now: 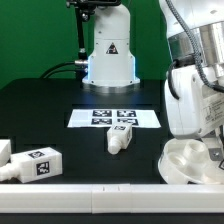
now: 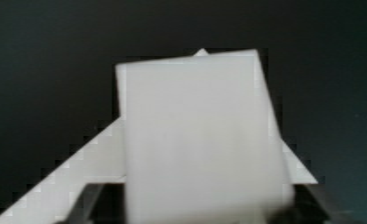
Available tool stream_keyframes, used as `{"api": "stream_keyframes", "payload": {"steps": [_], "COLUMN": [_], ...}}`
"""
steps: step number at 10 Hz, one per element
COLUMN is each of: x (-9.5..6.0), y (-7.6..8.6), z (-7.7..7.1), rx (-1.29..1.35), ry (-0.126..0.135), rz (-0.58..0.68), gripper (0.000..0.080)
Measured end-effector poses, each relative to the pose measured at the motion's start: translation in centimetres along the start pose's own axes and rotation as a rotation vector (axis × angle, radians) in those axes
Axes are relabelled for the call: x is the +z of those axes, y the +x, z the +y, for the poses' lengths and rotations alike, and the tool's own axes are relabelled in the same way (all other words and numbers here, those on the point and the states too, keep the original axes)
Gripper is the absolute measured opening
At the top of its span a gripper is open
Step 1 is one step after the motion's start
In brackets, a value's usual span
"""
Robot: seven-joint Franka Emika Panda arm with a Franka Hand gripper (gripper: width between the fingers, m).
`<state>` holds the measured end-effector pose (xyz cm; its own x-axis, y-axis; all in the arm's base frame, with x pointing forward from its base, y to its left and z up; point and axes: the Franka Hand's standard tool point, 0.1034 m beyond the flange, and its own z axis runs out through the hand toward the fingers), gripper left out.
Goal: Assemble stool
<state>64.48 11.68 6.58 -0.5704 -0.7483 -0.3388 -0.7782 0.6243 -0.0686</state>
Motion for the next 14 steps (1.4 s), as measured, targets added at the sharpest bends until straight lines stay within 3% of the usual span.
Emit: {"api": "stream_keyframes", "payload": {"steps": [1,2,3,4,5,6,9,10,11,14], "x": [-0.2,-1.0,-1.8,-2.7,-3.2,-3.1,-3.0,-3.4,-3.6,-3.6], "y": [-0.2,-0.5,-0.9,-1.4,-2.1,-2.1,-1.9,-2.0,-2.0,-1.5], "z": [0.5,0.3,0.3,0.7,1.5,1.0,1.0,0.9,0.3,0.0], "rx": [-0.089,-0.180,-0.363,-0.539,-0.676,-0.736,-0.960,-1.159,-1.381,-1.701], "ry": [-0.029,-0.033,-0.050,-0.091,-0.152,-0.133,-0.132,-0.140,-0.124,-0.142], "rz": [0.002,-0.009,-0.018,-0.031,-0.030,-0.031,-0.036,-0.014,-0.006,-0.021], "gripper": [0.0528,0.0624,0.0642,0.0642,0.0648,0.0648,0.0649,0.0649,0.0649,0.0649]}}
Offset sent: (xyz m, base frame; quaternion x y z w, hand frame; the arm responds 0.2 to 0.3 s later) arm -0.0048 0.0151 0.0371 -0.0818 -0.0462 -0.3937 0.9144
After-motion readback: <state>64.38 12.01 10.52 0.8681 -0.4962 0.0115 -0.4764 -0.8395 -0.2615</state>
